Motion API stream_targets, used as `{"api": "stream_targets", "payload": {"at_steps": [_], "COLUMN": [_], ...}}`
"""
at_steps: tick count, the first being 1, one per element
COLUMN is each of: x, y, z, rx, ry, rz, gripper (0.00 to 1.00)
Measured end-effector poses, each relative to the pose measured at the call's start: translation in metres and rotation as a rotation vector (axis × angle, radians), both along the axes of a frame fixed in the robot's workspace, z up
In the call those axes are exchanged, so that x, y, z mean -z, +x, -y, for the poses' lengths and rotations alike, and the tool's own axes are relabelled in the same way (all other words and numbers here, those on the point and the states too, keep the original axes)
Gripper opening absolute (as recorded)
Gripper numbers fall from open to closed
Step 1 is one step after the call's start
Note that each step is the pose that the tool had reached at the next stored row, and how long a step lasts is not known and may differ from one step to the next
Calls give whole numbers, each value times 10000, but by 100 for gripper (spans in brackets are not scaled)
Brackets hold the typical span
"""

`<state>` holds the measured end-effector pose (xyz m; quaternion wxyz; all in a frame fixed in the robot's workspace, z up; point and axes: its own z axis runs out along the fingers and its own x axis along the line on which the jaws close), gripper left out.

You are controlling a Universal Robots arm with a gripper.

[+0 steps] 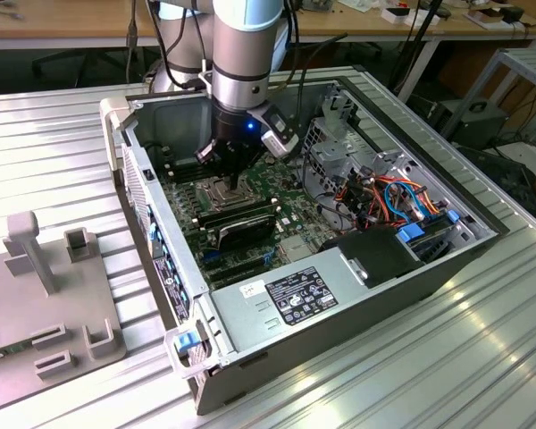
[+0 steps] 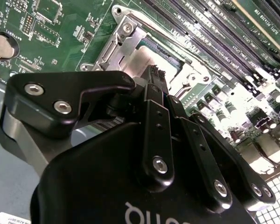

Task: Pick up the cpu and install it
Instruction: 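Install the first cpu locking lever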

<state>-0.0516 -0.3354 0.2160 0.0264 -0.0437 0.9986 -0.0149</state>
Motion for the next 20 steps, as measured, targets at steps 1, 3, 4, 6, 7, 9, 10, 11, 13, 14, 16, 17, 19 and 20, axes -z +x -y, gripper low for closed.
{"api": "stream_targets", "payload": {"at_steps": [1,3,4,6,7,9,10,11,13,14,16,17,19,20], "x": [-7,-28,-43,-70,-86,-114,-116,-116,-118,-118,-139,-150,-164,-167], "y": [0,0,0,0,0,0,0,1,0,0,0,1,0,1], "z": [0,0,0,0,0,0,0,0,0,0,1,0,0,0], "rx": [3,19,24,26,28,29,30,29,30,30,29,29,30,30], "ry": [2,2,1,2,2,2,4,5,2,2,-6,-4,-5,-4], "rz": [0,1,0,0,1,1,2,3,1,1,0,1,1,1], "gripper": [11,11,11,11,11,11,11,11,11,11,11,11,11,11]}}
